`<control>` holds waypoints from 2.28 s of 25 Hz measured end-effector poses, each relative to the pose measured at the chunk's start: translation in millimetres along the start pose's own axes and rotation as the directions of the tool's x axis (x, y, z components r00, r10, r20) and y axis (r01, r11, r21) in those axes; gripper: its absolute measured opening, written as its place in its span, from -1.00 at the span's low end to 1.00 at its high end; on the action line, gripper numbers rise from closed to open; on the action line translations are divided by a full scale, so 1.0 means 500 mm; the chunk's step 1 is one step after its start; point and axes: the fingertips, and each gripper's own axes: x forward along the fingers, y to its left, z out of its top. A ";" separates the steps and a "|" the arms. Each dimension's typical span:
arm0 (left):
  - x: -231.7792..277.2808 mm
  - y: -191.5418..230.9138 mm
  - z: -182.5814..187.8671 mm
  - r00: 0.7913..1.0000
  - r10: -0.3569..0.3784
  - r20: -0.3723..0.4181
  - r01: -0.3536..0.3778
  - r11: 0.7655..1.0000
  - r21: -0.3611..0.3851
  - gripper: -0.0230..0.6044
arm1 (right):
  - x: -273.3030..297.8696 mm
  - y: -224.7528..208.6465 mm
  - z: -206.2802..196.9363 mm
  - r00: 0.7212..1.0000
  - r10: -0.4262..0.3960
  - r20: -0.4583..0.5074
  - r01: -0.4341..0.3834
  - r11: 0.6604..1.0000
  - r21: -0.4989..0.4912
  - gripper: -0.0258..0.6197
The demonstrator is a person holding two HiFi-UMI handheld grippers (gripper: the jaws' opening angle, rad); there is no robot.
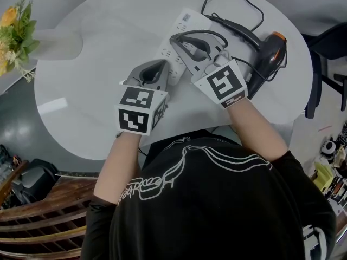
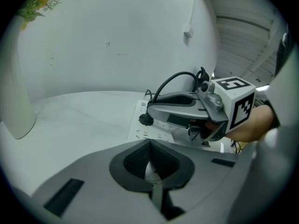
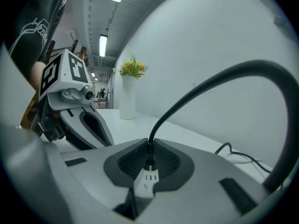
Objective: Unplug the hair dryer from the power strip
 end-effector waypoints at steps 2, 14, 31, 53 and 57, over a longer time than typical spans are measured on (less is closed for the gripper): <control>0.000 0.000 0.002 1.000 -0.013 -0.001 0.013 1.000 -0.013 -0.93 | -0.002 0.001 0.001 1.000 -0.007 -0.001 0.007 1.000 -0.018 -0.84; 0.001 0.002 -0.006 1.000 0.006 -0.030 -0.005 0.999 0.033 -0.93 | -0.003 -0.014 -0.008 0.997 0.070 0.025 -0.074 0.980 0.183 -0.84; 0.003 0.002 0.000 1.000 0.015 -0.012 -0.014 0.999 0.036 -0.93 | -0.003 0.003 -0.001 0.998 0.048 -0.030 -0.049 0.998 -0.029 -0.84; 0.004 0.003 -0.001 1.000 0.019 -0.002 -0.019 0.999 0.039 -0.93 | -0.003 0.003 -0.001 0.999 0.039 -0.038 -0.041 0.998 -0.051 -0.85; 0.004 0.004 -0.001 1.000 0.010 -0.002 -0.010 0.999 0.033 -0.93 | -0.003 0.003 -0.003 0.998 0.059 -0.036 -0.060 0.998 -0.036 -0.85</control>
